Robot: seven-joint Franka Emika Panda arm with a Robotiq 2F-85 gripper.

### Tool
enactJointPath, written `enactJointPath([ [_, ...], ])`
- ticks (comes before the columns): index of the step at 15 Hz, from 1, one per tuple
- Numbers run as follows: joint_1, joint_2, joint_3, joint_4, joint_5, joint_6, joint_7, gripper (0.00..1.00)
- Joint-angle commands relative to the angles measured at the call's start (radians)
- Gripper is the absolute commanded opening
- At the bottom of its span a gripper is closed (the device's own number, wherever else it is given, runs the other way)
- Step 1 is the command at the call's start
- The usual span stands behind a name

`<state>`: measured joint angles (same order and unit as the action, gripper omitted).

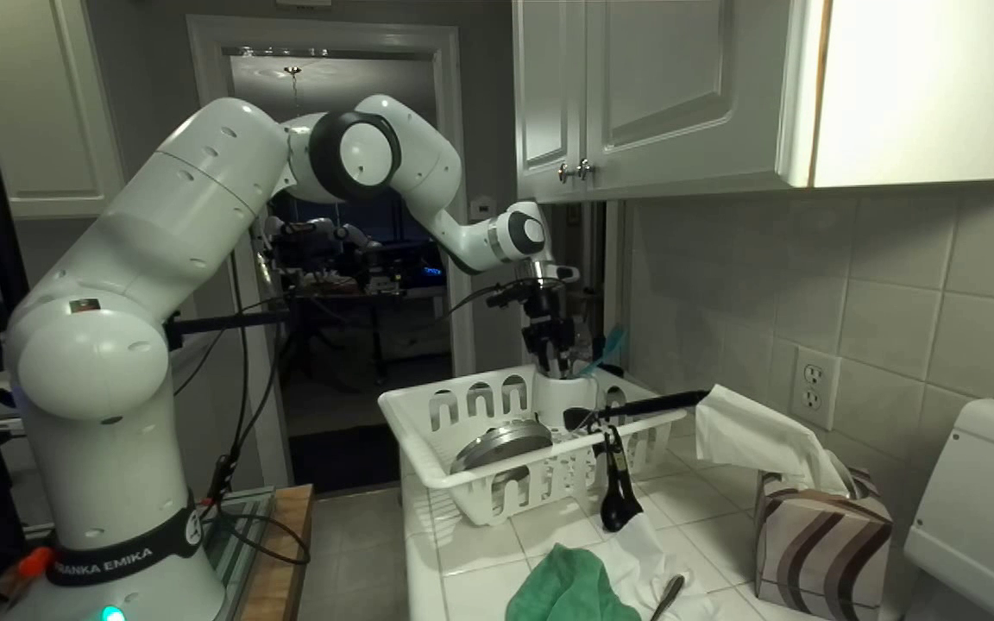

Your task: Remove one spoon from the cutlery holder on the dishrack.

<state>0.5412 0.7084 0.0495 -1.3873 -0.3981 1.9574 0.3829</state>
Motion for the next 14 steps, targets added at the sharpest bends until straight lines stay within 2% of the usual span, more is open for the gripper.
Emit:
enactJointPath([
  [1,0.002,0.007,0.009,0.038,0.009,-0.044,0.014,0.49],
  [3,0.003,0.002,0.011,0.032,0.011,-0.046,0.023,0.42],
  [4,0.003,0.001,0.012,0.032,0.013,-0.049,0.025,0.32],
  [6,0.002,-0.001,0.017,0.025,0.021,-0.048,0.029,0.41],
  [14,0.001,-0.013,0.031,0.001,0.041,-0.044,0.044,0.37],
])
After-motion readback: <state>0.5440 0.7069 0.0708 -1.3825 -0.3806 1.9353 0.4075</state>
